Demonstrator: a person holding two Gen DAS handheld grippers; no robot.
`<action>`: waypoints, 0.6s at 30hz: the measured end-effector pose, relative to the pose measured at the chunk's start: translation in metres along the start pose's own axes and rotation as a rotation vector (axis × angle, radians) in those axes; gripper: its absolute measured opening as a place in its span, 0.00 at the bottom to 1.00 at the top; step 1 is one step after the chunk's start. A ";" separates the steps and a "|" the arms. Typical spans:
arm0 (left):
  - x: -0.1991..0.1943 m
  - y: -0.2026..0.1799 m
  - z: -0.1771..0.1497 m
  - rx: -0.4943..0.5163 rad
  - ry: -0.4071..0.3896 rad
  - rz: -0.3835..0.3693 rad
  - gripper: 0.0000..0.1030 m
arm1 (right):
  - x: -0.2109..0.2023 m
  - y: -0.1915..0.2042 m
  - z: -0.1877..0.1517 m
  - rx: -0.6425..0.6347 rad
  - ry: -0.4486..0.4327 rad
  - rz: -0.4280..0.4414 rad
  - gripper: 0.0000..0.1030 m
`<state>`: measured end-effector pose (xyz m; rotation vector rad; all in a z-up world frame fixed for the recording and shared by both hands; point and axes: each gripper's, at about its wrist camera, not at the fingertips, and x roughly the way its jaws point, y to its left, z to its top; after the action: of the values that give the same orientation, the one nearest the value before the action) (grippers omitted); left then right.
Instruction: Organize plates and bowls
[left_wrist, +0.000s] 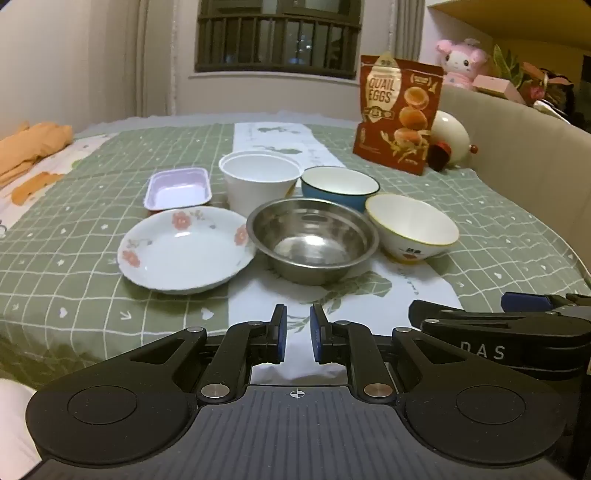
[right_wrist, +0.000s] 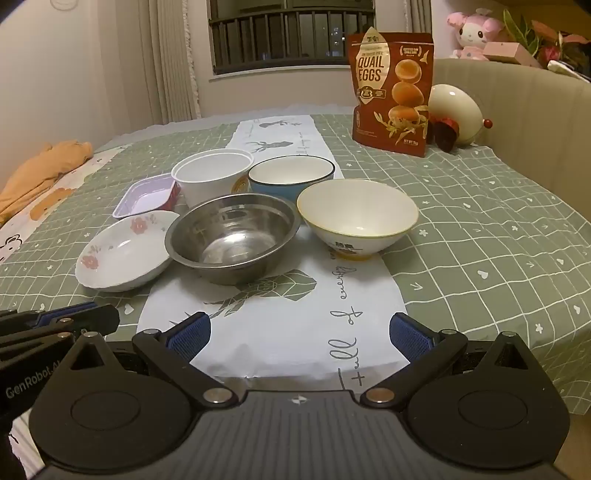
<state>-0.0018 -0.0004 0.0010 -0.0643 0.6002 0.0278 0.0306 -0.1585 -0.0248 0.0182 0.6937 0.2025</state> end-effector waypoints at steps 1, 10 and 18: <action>-0.001 -0.001 -0.001 -0.001 -0.002 0.001 0.16 | -0.001 0.000 0.000 -0.002 0.001 -0.001 1.00; 0.007 0.006 0.002 -0.035 0.058 0.011 0.16 | 0.000 -0.003 0.001 0.000 -0.002 0.007 1.00; 0.007 0.007 0.002 -0.038 0.063 0.008 0.16 | -0.003 0.003 0.003 -0.010 -0.018 0.007 1.00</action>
<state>0.0046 0.0067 -0.0017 -0.0996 0.6632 0.0447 0.0293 -0.1557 -0.0206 0.0124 0.6751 0.2124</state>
